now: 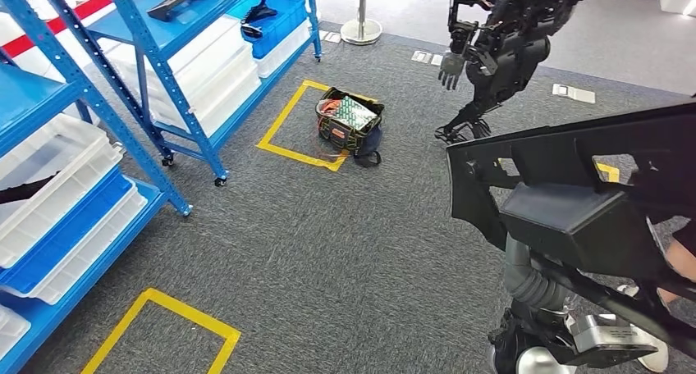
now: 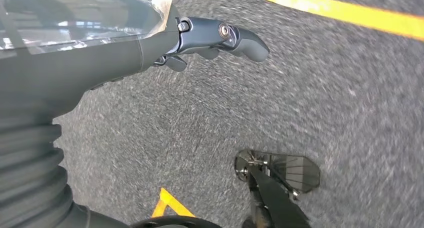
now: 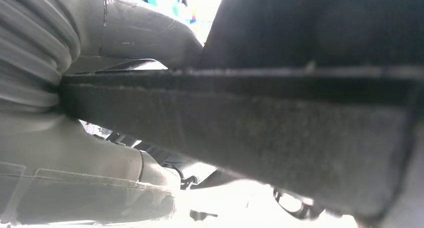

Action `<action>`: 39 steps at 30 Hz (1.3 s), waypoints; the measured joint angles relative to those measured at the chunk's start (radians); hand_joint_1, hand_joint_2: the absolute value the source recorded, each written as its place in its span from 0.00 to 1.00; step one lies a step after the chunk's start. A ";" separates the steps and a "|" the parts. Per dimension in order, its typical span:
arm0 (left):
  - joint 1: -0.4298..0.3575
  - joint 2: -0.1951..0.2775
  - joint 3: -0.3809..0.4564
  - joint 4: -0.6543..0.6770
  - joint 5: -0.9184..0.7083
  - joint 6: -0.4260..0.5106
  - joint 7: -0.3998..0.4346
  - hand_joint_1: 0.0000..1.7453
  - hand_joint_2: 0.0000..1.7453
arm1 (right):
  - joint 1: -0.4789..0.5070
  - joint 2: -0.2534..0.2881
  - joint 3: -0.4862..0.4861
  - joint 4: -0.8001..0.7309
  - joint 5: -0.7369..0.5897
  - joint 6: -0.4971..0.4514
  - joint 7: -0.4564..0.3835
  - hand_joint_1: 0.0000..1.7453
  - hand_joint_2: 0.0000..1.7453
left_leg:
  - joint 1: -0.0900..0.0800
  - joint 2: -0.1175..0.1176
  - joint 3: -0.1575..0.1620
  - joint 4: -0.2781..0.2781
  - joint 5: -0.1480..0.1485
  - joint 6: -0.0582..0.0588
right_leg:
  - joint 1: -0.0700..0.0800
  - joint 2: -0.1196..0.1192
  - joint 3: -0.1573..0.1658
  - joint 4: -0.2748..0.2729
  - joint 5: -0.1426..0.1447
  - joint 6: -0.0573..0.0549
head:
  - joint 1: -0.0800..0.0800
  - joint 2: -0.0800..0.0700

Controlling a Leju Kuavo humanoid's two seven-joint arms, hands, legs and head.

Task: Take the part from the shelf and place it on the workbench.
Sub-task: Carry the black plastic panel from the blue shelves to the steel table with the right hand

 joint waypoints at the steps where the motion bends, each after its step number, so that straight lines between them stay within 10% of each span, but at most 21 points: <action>1: 0.001 -0.001 0.000 0.000 0.000 0.000 0.000 0.00 1.00 | 0.000 0.000 0.000 0.000 0.000 0.000 0.000 1.00 1.00 | 0.001 -0.032 -0.038 0.078 -0.043 0.000 | 0.002 0.016 0.000 -0.001 0.002 -0.009 | -0.003 0.000; 3: 0.005 -0.001 0.000 0.000 -0.001 0.000 0.001 0.00 1.00 | 0.000 0.001 0.000 0.000 0.000 0.000 0.000 1.00 1.00 | -0.001 -0.091 -0.123 0.238 -0.114 0.008 | 0.012 0.053 -0.003 -0.001 0.004 -0.023 | -0.009 0.000; 4: 0.006 -0.001 0.000 0.000 -0.001 0.000 0.001 0.00 1.00 | 0.000 0.001 0.000 0.000 0.000 0.000 0.000 1.00 1.00 | -0.003 -0.093 -0.132 0.242 -0.099 0.015 | 0.016 0.066 -0.002 -0.001 0.004 -0.024 | -0.009 0.000; 7: 0.006 0.000 0.000 0.000 -0.003 -0.001 0.002 0.00 1.00 | 0.000 0.001 0.000 0.000 0.001 0.000 0.000 1.00 1.00 | -0.012 -0.135 -0.062 0.069 0.014 0.042 | 0.023 0.106 0.004 0.000 0.004 -0.023 | -0.009 0.000; 10: 0.005 0.003 -0.001 0.000 -0.010 -0.003 0.002 0.00 1.00 | 0.002 0.000 -0.001 0.000 0.001 -0.004 0.000 1.00 1.00 | -0.021 -0.165 -0.020 -0.026 0.045 0.051 | 0.023 0.137 -0.002 0.000 0.006 -0.016 | -0.009 0.000; 12: 0.003 0.003 -0.002 0.000 -0.017 -0.006 0.002 0.00 1.00 | 0.009 -0.001 -0.004 -0.002 0.000 -0.010 -0.001 1.00 1.00 | -0.024 -0.141 -0.012 -0.037 0.052 0.054 | 0.019 0.146 -0.012 0.001 0.010 -0.007 | -0.009 0.000; 14: 0.000 0.004 -0.005 0.000 -0.023 -0.011 0.002 0.00 1.00 | 0.013 -0.005 -0.010 -0.005 -0.001 -0.017 -0.002 1.00 1.00 | -0.021 -0.116 -0.001 -0.054 0.062 0.061 | 0.022 0.104 -0.036 0.038 -0.008 -0.004 | -0.007 0.000; 16: 0.001 0.004 -0.008 0.000 -0.029 -0.015 0.003 0.00 1.00 | 0.014 -0.008 -0.013 -0.006 -0.003 -0.022 -0.003 1.00 1.00 | -0.021 -0.090 0.003 -0.061 0.064 0.064 | 0.024 0.050 -0.094 0.151 -0.058 -0.008 | -0.003 0.000; 19: 0.001 0.004 -0.015 0.000 -0.035 -0.020 0.003 0.00 1.00 | 0.025 -0.010 -0.016 -0.008 -0.004 -0.028 -0.003 1.00 1.00 | -0.022 -0.047 0.002 -0.060 0.061 0.063 | 0.017 0.031 -0.155 0.271 -0.095 0.004 | -0.001 0.000; 23: 0.000 0.005 -0.025 0.000 -0.038 -0.021 0.003 0.00 1.00 | 0.033 -0.013 -0.021 -0.018 -0.004 -0.033 -0.004 1.00 1.00 | -0.024 -0.004 0.011 -0.055 0.048 0.046 | 0.012 -0.030 -0.024 0.035 -0.011 0.032 | -0.001 0.000; 27: -0.005 0.008 -0.029 -0.001 -0.041 -0.021 0.003 0.00 1.00 | 0.037 -0.014 -0.024 -0.026 -0.003 -0.035 -0.004 1.00 1.00 | -0.027 0.026 0.022 -0.053 0.036 0.027 | 0.015 -0.021 -0.003 -0.004 0.001 0.000 | -0.004 0.000; 29: -0.008 0.008 -0.030 -0.001 -0.043 -0.021 0.003 0.00 1.00 | 0.040 -0.015 -0.027 -0.033 -0.002 -0.037 -0.004 1.00 1.00 | -0.020 -0.006 0.012 -0.020 0.006 0.018 | 0.010 0.001 -0.004 -0.006 0.005 -0.014 | -0.007 0.000; 33: -0.005 0.006 -0.030 0.000 -0.046 -0.023 0.003 0.00 1.00 | 0.045 -0.013 -0.028 -0.039 -0.001 -0.040 -0.004 1.00 1.00 | -0.014 -0.088 -0.104 0.222 -0.114 0.014 | 0.013 0.047 -0.006 -0.006 0.008 -0.030 | -0.014 0.000; 35: -0.004 0.006 -0.030 0.000 -0.046 -0.023 0.003 0.00 1.00 | 0.050 -0.013 -0.028 -0.039 -0.001 -0.041 -0.004 1.00 1.00 | -0.015 -0.094 -0.119 0.232 -0.090 0.021 | 0.018 0.073 -0.006 -0.006 0.010 -0.032 | -0.014 0.000; 39: -0.004 0.008 -0.030 0.000 -0.047 -0.023 0.003 0.00 1.00 | 0.052 -0.013 -0.029 -0.046 -0.001 -0.042 -0.004 1.00 1.00 | -0.015 -0.159 -0.013 -0.004 0.035 0.039 | 0.023 0.123 -0.005 -0.005 0.013 -0.029 | -0.013 0.000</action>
